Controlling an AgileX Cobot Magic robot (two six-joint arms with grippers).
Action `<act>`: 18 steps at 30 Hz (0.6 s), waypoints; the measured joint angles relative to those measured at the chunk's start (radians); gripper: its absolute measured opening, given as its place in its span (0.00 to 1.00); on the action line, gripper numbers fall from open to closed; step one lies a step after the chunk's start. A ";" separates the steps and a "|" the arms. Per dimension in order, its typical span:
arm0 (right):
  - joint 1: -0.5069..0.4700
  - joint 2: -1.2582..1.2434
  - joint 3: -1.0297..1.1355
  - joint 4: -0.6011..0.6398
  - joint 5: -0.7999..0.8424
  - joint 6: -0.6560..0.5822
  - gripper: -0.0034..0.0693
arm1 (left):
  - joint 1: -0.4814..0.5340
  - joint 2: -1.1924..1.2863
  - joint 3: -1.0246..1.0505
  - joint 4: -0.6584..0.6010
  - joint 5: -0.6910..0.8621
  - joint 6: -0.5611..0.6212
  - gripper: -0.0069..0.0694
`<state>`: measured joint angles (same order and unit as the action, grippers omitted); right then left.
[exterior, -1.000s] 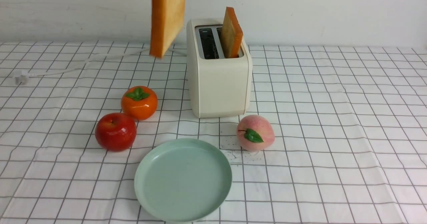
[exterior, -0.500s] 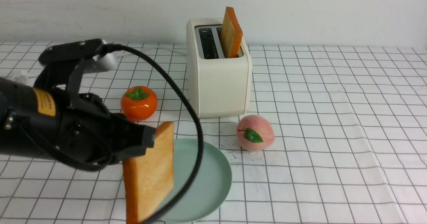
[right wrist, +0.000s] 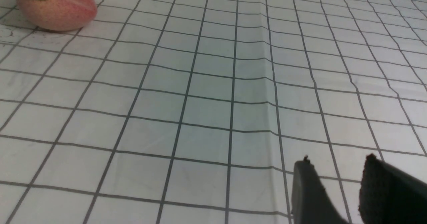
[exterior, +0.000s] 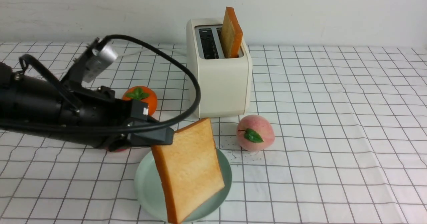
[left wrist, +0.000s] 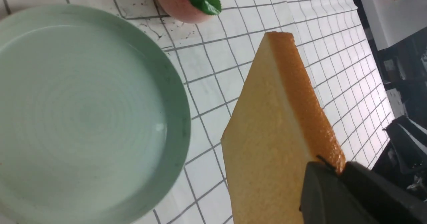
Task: Take toasted bread from bread machine on white checkered table place on plate.
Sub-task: 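Place the slice of bread on the plate with the left gripper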
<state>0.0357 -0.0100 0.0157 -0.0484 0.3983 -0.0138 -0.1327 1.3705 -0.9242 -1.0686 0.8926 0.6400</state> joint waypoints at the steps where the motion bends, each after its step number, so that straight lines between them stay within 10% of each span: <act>1: 0.000 0.000 0.000 0.000 0.000 0.000 0.38 | 0.000 0.021 0.001 -0.006 -0.011 0.015 0.13; 18: 0.000 0.000 0.000 0.000 0.000 0.000 0.38 | 0.002 0.262 0.003 -0.113 -0.157 0.159 0.25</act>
<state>0.0357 -0.0100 0.0157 -0.0484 0.3988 -0.0138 -0.1307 1.6330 -0.9210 -1.1819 0.7351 0.7994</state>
